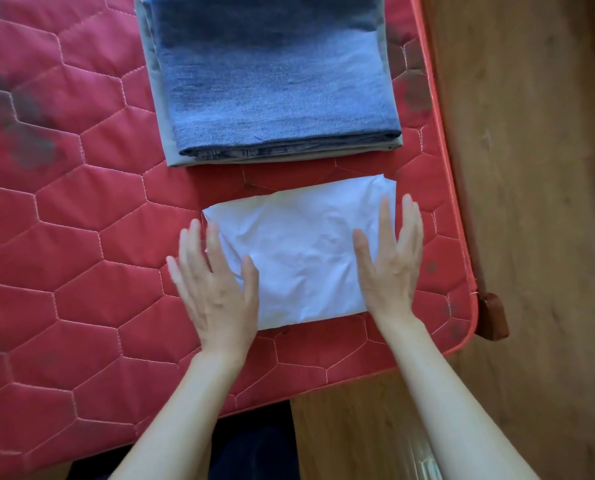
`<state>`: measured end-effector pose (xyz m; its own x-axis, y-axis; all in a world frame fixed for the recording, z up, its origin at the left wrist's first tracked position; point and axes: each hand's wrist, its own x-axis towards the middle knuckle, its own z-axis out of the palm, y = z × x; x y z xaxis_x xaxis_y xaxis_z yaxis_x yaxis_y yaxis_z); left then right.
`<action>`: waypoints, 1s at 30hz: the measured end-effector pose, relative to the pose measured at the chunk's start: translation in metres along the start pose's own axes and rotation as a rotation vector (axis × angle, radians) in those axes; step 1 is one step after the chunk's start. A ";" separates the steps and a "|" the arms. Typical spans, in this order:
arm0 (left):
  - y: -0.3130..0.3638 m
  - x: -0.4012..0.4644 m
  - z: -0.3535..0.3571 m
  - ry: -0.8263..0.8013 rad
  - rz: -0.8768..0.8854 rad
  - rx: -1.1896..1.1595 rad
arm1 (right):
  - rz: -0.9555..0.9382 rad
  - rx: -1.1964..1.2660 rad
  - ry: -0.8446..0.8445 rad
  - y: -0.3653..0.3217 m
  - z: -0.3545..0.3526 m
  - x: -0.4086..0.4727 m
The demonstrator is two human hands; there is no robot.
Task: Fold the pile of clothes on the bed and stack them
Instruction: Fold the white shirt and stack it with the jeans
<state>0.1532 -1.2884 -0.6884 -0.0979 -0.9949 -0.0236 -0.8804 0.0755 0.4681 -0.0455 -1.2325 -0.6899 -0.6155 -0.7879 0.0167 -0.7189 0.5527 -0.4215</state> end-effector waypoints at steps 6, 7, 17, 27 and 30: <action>0.028 0.009 0.040 -0.137 0.373 0.153 | -0.366 -0.208 -0.095 -0.047 0.056 0.003; 0.027 0.012 0.049 -0.196 0.343 0.186 | -0.400 -0.289 -0.133 -0.043 0.063 0.005; -0.012 0.022 0.047 -0.355 0.124 0.239 | -0.111 -0.445 -0.249 0.036 0.021 0.010; -0.020 0.059 -0.125 -0.115 0.215 0.211 | -0.427 -0.303 -0.378 -0.123 -0.059 0.054; -0.020 0.075 -0.189 -0.024 0.211 0.219 | -0.549 -0.249 -0.302 -0.202 -0.089 0.058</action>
<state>0.2513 -1.3776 -0.5330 -0.2974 -0.9542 0.0318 -0.9185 0.2951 0.2633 0.0354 -1.3653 -0.5233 -0.0485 -0.9938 -0.1003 -0.9770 0.0681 -0.2020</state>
